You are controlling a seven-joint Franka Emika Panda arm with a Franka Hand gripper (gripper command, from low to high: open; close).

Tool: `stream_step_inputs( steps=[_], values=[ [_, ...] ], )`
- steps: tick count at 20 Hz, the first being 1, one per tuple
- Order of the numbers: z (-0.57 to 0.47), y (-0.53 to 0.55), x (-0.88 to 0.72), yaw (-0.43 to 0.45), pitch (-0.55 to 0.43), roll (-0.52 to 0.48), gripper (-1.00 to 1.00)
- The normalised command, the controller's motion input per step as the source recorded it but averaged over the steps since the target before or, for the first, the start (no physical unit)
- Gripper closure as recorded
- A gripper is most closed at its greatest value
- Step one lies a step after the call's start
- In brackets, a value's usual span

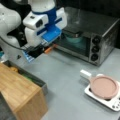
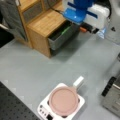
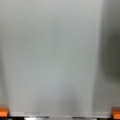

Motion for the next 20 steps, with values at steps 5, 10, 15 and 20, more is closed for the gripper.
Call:
stream_step_inputs(
  steps=[5, 10, 15, 20],
  values=[
    [-0.01, 0.04, -0.05, 0.141, -0.048, 0.245, -1.0],
    [-0.05, 0.08, -0.2, 0.07, -0.063, 0.258, -1.0],
    [-0.07, 0.15, -0.3, 0.005, -0.056, 0.268, -1.0],
    [-0.13, 0.33, -0.29, -0.017, -0.103, 0.216, -1.0]
  ],
)
